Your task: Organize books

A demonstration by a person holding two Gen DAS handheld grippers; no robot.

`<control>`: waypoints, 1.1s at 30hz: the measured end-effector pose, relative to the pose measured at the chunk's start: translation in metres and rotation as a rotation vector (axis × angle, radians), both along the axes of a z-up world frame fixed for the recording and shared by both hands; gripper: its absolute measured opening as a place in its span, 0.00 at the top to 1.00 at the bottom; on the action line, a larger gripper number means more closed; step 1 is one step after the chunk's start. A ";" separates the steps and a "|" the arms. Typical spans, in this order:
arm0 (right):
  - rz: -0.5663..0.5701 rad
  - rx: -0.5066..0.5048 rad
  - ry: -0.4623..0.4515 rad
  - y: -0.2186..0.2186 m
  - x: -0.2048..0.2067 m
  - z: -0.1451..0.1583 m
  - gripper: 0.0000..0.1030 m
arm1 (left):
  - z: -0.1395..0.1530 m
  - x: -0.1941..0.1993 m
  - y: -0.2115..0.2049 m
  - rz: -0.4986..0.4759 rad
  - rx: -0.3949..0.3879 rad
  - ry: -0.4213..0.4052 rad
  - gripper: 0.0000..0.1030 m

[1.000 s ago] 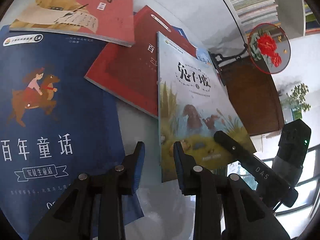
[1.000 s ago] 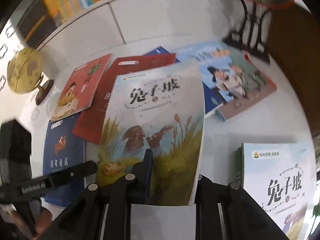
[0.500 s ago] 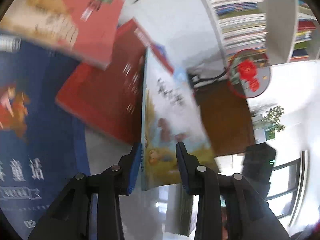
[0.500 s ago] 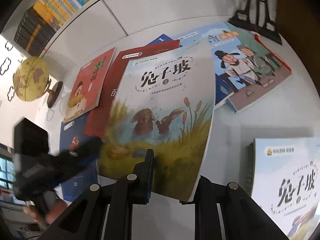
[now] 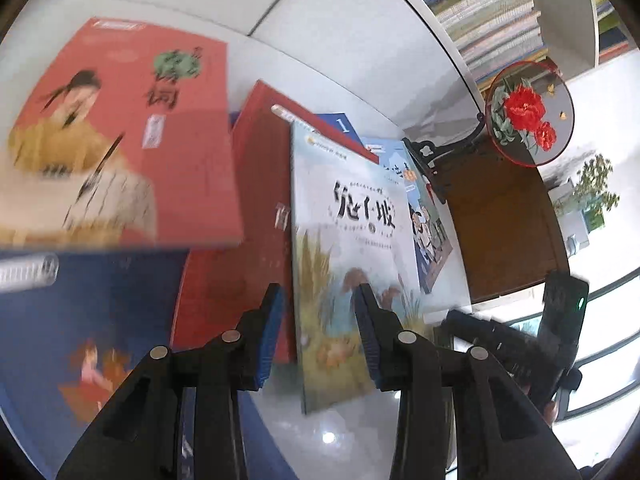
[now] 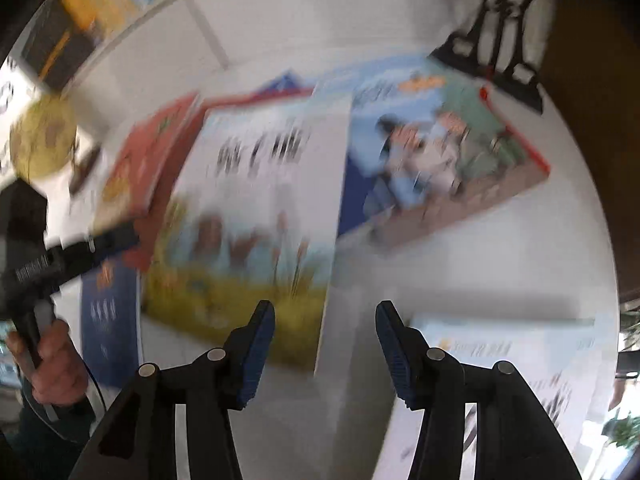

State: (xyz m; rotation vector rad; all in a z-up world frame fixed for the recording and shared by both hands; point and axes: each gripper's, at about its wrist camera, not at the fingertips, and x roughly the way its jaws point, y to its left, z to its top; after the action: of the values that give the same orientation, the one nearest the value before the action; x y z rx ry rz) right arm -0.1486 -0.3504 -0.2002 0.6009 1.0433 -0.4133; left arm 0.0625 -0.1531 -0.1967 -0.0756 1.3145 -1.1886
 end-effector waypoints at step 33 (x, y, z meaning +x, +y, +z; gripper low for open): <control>0.154 0.417 -0.264 -0.035 0.002 -0.014 0.67 | -0.029 0.014 -0.026 -0.028 -0.061 0.231 0.59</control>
State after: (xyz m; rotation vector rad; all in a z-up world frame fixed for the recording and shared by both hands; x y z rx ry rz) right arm -0.1462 -0.3857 -0.2143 0.9124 0.9168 0.0255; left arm 0.0760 -0.1786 -0.2259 -0.2454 1.4839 -1.2724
